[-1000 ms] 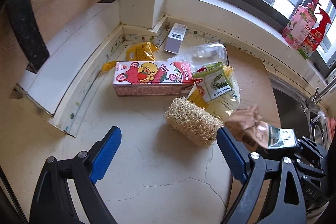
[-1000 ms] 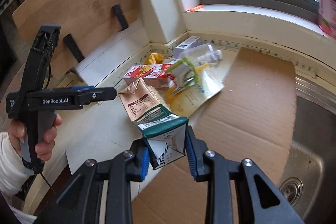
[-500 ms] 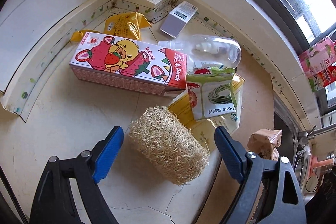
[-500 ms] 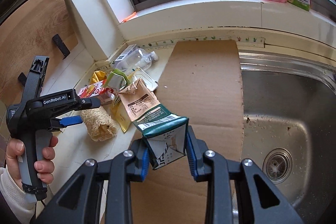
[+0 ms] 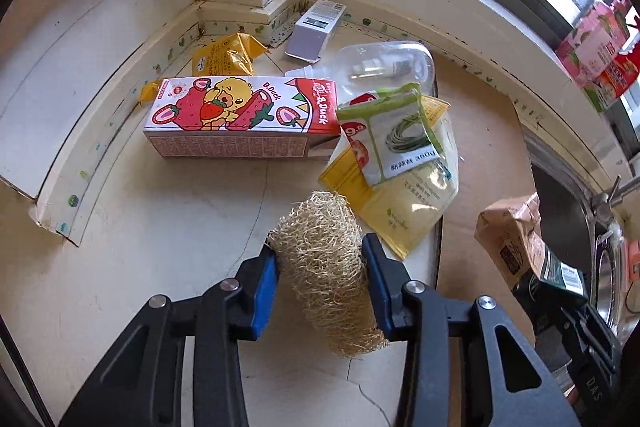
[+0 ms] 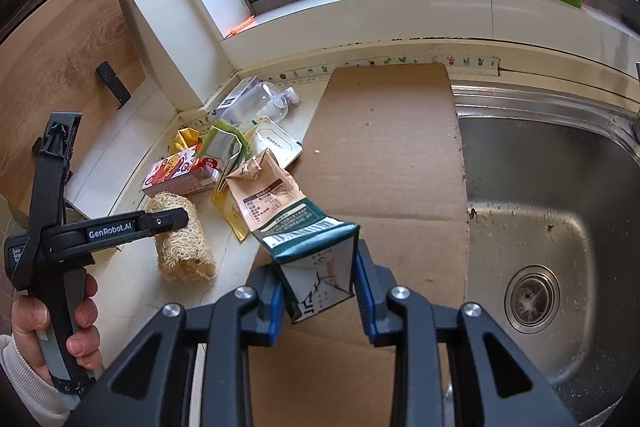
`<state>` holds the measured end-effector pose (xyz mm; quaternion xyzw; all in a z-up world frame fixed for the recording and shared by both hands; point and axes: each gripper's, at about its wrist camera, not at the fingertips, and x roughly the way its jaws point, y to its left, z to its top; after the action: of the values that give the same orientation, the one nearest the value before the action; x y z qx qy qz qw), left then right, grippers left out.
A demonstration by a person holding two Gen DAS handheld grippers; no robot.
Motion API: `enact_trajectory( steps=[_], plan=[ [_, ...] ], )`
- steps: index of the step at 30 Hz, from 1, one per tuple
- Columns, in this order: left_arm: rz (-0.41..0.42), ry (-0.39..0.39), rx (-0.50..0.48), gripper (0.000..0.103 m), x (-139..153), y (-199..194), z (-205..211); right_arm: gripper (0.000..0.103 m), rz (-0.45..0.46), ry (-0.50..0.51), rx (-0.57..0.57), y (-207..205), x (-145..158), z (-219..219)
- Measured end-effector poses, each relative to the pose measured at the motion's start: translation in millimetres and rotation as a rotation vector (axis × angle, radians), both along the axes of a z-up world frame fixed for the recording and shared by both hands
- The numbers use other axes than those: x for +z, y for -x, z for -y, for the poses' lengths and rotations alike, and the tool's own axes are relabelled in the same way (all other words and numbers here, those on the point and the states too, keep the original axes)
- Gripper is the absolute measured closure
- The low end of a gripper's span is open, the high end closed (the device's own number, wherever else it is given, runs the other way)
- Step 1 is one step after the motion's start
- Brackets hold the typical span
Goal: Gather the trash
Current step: 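Grasp the loofah sponge with the left tool while the right tool holds the carton, then carry the loofah and carton down toward the black trash bin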
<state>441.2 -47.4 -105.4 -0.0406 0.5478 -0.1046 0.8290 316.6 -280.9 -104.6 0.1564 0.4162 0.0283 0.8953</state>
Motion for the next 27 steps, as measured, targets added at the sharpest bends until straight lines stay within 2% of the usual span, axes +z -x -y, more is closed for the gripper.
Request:
enact_trajectory(
  steps=[7,16,21,27],
  plan=[
    [0.06,-0.024,-0.114,0.066,40,57,-15,0.073,0.001,0.003,-0.021,28,18,-18],
    [0.173,-0.05,-0.26,0.065,90,139,-33,0.073,0.058,0.031,-0.07,100,49,-57],
    [0.207,-0.042,-0.336,0.065,102,178,-37,0.073,0.06,0.033,-0.129,144,51,-77],
    [0.193,-0.023,-0.393,0.065,101,214,-37,0.073,0.053,0.045,-0.162,195,54,-97]
  ],
)
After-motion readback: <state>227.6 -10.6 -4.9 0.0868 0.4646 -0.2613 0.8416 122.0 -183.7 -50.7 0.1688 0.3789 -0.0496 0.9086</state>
